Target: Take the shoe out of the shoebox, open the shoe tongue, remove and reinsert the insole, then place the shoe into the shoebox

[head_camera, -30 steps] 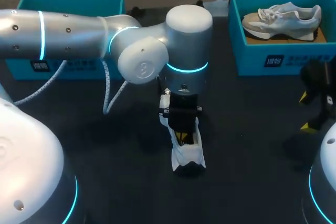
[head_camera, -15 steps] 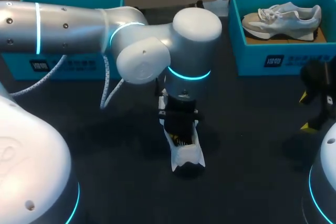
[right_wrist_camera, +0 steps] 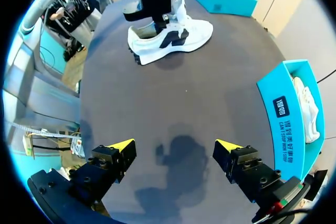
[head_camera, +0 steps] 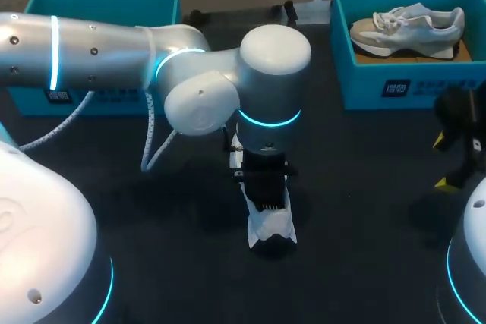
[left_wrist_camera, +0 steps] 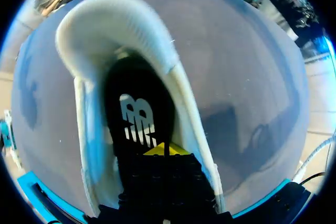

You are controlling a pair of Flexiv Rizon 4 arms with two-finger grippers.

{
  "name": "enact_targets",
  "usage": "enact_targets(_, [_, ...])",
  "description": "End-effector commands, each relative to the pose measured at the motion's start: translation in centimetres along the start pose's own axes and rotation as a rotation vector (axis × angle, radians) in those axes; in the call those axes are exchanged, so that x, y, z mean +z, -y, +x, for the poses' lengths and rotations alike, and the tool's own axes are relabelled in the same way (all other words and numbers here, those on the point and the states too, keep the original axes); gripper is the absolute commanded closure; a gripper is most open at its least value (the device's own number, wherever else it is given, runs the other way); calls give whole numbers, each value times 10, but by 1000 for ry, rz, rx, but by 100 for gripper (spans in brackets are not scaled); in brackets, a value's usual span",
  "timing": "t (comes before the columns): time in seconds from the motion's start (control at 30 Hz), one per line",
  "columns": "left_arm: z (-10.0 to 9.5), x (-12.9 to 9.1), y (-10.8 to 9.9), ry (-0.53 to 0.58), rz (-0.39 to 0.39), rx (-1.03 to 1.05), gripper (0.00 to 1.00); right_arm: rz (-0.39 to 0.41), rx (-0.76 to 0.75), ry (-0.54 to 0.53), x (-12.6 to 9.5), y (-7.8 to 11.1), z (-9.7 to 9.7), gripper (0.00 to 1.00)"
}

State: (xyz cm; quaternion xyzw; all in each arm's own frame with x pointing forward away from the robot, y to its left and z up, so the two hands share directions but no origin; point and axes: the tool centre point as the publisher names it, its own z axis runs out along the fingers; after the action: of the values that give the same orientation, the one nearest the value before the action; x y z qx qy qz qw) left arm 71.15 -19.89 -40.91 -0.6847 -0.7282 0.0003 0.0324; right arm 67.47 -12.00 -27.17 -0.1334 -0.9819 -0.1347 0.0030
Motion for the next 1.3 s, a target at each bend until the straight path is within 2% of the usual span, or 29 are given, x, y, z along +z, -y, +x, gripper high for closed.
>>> enact_targets(0.03, [-2, 26, -7, 29, 16, -4, 100, 2, 1, 3, 0, 0, 2, 0])
enact_targets(0.17, [-6, 10, -1, 45, 9, 33, 100, 2, 1, 3, 0, 0, 2, 0])
enact_targets(0.33, [1, -4, 4, 26, -2, 91, 100, 2, 1, 3, 0, 0, 2, 0])
enact_targets(0.47, [3, -24, 9, 74, 20, 107, 100, 2, 1, 3, 0, 0, 2, 0])
enact_targets(0.6, [-6, -31, 19, 94, 48, 130, 100, 2, 1, 3, 0, 0, 2, 0])
enact_targets(0.9, [-35, -14, 48, 96, 97, 172, 100, 2, 1, 3, 0, 0, 2, 0])
enact_targets(1.03, [-44, -3, 58, 86, 65, 167, 100, 2, 1, 3, 0, 0, 2, 0])
enact_targets(1.13, [-45, 6, 54, 72, 53, 141, 100, 2, 1, 3, 0, 0, 2, 0])
enact_targets(1.3, [-32, 11, 37, 61, 38, 69, 100, 2, 1, 3, 0, 0, 2, 0])
